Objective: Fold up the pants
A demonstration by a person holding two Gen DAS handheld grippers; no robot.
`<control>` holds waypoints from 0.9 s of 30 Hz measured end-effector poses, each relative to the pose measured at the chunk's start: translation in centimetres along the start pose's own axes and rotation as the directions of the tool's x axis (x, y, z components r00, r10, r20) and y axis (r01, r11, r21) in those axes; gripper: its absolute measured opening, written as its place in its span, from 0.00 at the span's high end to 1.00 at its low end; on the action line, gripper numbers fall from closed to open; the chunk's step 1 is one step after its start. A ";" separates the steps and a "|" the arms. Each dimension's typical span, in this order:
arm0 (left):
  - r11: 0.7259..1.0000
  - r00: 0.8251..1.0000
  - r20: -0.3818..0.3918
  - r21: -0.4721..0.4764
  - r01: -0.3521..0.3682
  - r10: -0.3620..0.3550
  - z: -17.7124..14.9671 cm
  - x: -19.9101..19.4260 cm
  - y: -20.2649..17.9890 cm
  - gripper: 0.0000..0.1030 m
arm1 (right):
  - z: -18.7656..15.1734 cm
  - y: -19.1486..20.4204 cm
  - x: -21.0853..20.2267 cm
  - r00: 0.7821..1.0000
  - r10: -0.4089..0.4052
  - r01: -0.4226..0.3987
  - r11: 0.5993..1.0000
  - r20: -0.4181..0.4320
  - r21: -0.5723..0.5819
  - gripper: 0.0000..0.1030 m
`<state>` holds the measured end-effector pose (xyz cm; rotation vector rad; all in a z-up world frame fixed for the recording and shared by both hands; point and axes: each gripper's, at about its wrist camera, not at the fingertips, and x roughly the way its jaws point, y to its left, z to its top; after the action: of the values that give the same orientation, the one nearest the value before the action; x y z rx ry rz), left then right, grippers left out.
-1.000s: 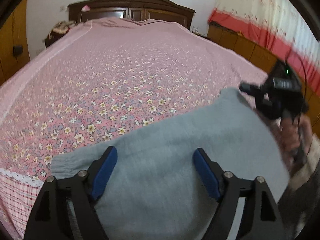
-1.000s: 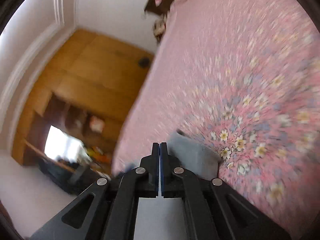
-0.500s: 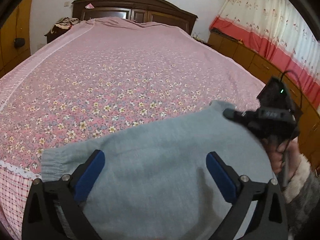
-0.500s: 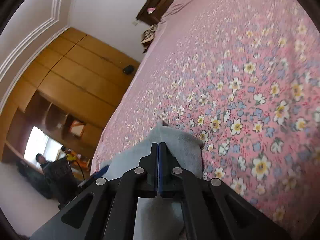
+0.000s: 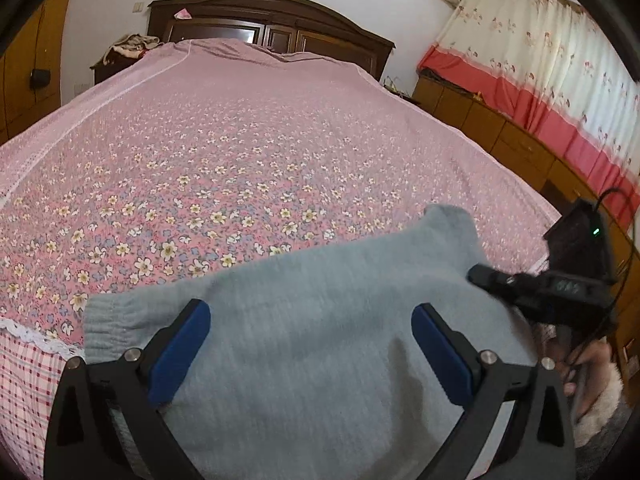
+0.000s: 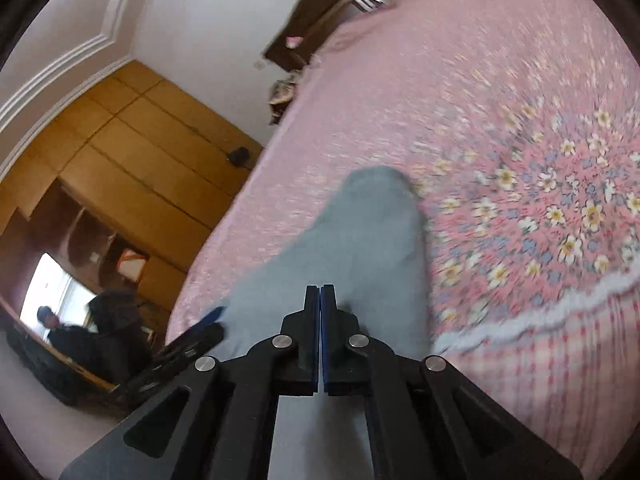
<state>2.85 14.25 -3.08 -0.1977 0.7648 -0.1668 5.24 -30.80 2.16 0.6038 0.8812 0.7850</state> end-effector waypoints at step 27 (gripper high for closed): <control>0.956 0.996 0.044 -0.280 0.090 -0.081 -1.8 -7.0 8.5 0.03 | 6.1 -2.1 2.9 0.967 -0.065 0.056 0.997 -0.246 -0.043 0.49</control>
<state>-2.73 23.85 -1.66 -0.5046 0.7463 -0.1357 12.32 -30.57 2.47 0.4503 1.1069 0.8301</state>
